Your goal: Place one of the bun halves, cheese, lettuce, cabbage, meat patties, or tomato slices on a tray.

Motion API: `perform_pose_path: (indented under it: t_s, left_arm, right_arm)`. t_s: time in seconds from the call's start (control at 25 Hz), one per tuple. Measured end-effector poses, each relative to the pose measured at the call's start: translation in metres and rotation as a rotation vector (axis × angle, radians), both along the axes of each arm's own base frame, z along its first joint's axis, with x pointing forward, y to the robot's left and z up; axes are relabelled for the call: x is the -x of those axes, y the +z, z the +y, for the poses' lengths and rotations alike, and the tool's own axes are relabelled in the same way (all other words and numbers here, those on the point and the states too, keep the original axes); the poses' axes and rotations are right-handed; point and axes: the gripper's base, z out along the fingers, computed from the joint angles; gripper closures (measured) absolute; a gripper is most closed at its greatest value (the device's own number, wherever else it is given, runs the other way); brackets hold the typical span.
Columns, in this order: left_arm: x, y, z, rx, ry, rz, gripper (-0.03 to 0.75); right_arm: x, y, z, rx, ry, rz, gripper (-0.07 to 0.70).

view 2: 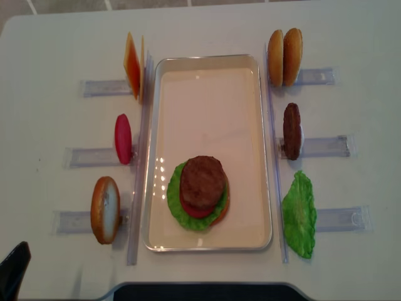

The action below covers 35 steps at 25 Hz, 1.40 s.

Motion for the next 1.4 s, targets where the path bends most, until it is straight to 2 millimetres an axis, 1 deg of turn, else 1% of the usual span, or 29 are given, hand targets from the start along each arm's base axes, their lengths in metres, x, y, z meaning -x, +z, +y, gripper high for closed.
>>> perform_pose_path:
  t_s: [0.16, 0.24, 1.4]
  left_arm:
    - [0.000, 0.000, 0.000, 0.000, 0.000, 0.000, 0.136]
    - [0.000, 0.000, 0.000, 0.000, 0.000, 0.000, 0.136]
    - [0.000, 0.000, 0.000, 0.000, 0.000, 0.000, 0.136]
  right_arm:
    - [-0.007, -0.015, 0.001, -0.003, 0.004, 0.054, 0.216]
    - [-0.007, -0.017, 0.001, -0.003, 0.004, 0.059, 0.218]
    - [-0.007, -0.016, 0.001, -0.001, 0.005, 0.054, 0.219]
